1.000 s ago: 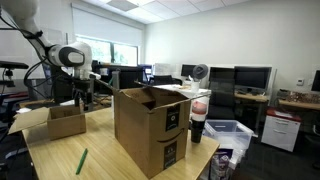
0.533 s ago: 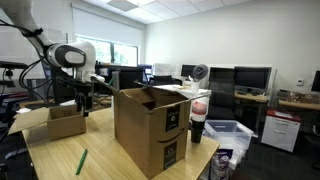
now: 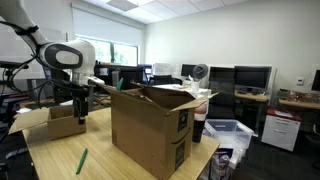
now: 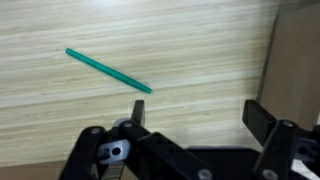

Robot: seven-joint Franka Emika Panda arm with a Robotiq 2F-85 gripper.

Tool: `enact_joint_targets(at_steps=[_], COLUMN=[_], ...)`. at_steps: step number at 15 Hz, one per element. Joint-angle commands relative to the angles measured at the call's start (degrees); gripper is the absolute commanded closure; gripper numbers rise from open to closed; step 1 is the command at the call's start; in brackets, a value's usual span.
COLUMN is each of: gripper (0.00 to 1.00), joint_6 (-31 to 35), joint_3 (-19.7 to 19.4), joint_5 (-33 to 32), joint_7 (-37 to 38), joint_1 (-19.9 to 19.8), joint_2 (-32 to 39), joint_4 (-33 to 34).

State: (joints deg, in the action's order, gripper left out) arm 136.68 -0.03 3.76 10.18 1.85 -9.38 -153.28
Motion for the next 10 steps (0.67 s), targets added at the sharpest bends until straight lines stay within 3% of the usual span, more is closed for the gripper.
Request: enact_joint_targets(at_steps=[1, 6, 9, 10], gripper=[0.0, 0.0, 0.0, 0.0], joint_6=[-1.2, -3.7, -6.8, -7.0], joint_3=[-2.0, -3.5, -3.7, -3.8], joint_5=[2.9, 7.3, 7.7, 7.0], joint_7=[-9.3, -20.1, -23.6, -25.0], joint_1=[-0.8, 1.0, 1.5, 1.5], joint_2=[-4.9, -9.3, -9.6, -11.8], joint_4=[-4.8, -7.4, -5.5, -7.9])
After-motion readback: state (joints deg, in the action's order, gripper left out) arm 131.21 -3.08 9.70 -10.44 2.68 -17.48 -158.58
